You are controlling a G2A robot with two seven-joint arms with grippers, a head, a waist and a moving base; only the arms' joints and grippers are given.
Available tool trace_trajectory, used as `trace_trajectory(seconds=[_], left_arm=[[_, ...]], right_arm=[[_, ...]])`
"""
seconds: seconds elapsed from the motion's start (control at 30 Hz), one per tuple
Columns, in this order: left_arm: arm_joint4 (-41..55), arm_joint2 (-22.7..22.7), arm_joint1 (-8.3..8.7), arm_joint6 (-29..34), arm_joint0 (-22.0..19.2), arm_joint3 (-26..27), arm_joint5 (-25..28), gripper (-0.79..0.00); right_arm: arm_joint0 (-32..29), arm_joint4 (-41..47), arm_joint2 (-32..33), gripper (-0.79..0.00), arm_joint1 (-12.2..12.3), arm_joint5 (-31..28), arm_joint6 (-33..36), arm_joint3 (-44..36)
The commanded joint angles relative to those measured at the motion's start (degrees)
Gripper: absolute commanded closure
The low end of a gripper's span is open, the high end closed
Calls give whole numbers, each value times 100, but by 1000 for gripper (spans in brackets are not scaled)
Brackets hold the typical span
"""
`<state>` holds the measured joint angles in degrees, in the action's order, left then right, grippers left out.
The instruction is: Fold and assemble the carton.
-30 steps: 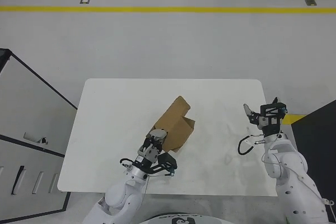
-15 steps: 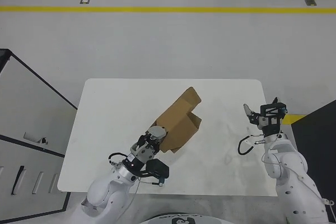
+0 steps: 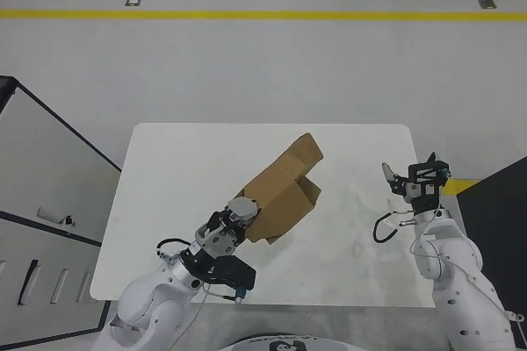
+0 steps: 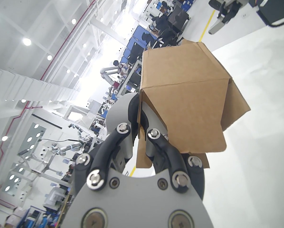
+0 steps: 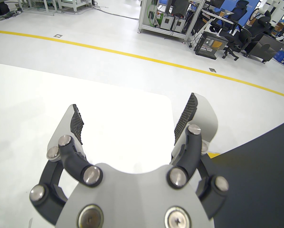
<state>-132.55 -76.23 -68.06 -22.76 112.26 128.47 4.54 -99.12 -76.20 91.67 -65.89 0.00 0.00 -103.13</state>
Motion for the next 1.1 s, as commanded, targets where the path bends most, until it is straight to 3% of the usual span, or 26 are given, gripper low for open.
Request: trace_trajectory(seconds=[0.0,0.17,0.23,0.53,0.67,0.87,1.07], left_arm=[[543,-120,17,-6,-11,153,434,0],[2141,-400,47,329,68,538,1653,0],[2432,-557,59,456,78,617,1810,0],[2438,-600,59,563,30,527,1719,0],[3686,-547,32,825,41,514,1881,0],[5367,-861,49,1507,-86,617,2412,0],[5664,-1040,67,1707,-171,617,2571,0]], right_arm=[[0,0,0,-785,0,0,0,0],[0,0,0,-785,0,0,0,0],[0,0,0,-785,0,0,0,0],[0,0,0,-785,0,0,0,0],[0,0,0,-785,0,0,0,0],[0,0,0,-785,0,0,0,0],[0,0,0,-785,0,0,0,0]])
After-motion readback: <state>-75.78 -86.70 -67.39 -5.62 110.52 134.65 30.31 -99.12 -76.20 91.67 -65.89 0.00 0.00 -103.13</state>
